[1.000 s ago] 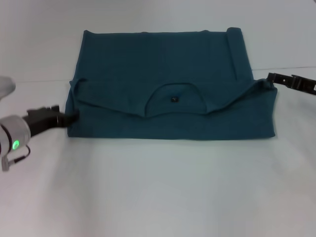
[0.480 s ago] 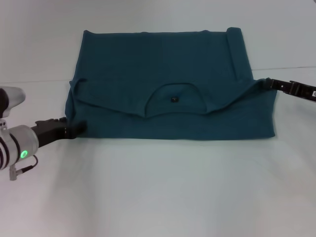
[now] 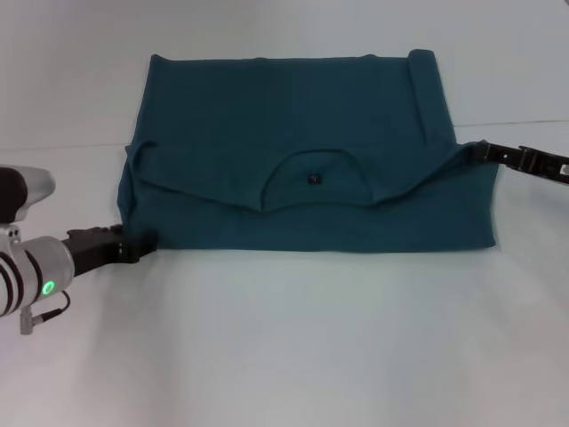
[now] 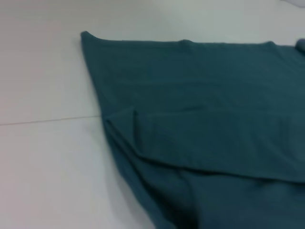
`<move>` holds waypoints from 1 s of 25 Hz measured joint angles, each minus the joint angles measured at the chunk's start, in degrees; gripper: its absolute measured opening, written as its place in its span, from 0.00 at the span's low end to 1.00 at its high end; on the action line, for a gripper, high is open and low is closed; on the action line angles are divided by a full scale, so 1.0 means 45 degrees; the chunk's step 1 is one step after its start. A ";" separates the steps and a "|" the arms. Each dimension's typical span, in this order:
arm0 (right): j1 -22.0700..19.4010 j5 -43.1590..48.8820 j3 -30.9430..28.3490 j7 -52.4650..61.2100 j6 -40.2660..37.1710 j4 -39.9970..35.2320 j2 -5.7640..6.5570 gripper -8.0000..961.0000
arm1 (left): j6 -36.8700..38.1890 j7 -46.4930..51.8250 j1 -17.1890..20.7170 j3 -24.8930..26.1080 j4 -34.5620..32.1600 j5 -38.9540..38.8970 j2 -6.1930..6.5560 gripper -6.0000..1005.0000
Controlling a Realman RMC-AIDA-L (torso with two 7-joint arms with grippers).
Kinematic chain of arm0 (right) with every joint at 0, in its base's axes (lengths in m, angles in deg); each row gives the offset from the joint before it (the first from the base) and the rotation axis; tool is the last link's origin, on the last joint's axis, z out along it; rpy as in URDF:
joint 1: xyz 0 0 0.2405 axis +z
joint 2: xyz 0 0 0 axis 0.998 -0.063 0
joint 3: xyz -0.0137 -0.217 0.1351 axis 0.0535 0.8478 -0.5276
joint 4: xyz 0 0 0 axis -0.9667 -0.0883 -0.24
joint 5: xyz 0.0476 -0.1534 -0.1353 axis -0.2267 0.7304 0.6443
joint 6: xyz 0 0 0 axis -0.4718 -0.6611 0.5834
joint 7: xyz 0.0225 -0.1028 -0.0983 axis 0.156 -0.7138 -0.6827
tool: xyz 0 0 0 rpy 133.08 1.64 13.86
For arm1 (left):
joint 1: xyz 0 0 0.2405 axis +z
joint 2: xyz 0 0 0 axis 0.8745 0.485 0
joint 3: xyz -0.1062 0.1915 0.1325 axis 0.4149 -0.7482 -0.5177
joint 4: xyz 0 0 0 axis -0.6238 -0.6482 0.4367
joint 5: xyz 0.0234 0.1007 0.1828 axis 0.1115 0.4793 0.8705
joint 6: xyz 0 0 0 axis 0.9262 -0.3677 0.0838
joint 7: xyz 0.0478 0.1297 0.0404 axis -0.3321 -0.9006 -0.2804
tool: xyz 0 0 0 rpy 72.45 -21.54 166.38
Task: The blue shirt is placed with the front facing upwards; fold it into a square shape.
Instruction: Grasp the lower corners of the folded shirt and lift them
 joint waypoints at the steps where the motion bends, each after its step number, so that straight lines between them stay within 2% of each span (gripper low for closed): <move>1: 0.0000 0.0000 0.0000 0.0000 -0.0021 0.0002 0.0000 0.81 | 0.0019 -0.0031 0.0001 -0.0188 0.0004 0.0001 0.0003 0.62; 5: 0.0030 0.0020 0.0007 0.0004 -0.0097 0.0026 0.0000 0.81 | -0.0062 -0.0074 -0.0059 -0.0360 0.0031 0.0004 0.0005 0.62; 13: -0.0016 0.0035 0.0020 0.0045 -0.0421 0.0049 0.0000 0.81 | -0.0021 -0.0036 -0.0117 -0.0284 -0.0006 -0.0078 0.0017 0.37; 17: -0.0086 0.0278 0.0053 0.0015 -0.1579 -0.0293 0.0110 0.81 | 0.0114 -0.0014 -0.0138 -0.0291 -0.0054 -0.0088 -0.0031 0.21; 21: -0.0166 0.1753 0.0523 0.0298 -0.3345 -0.1194 0.0484 0.82 | 0.0429 0.0117 -0.0123 -0.0276 -0.0208 -0.0115 -0.0075 0.03; 23: -0.0158 0.2796 0.0722 0.1174 -0.3871 -0.1813 0.0586 0.82 | 0.0561 0.0257 -0.0089 -0.0270 -0.0304 -0.0120 -0.0076 0.03; 25: -0.0059 0.4073 0.1033 0.2342 -0.4209 -0.2548 0.0552 0.83 | 0.0655 0.0394 -0.0074 -0.0259 -0.0376 -0.0123 -0.0063 0.03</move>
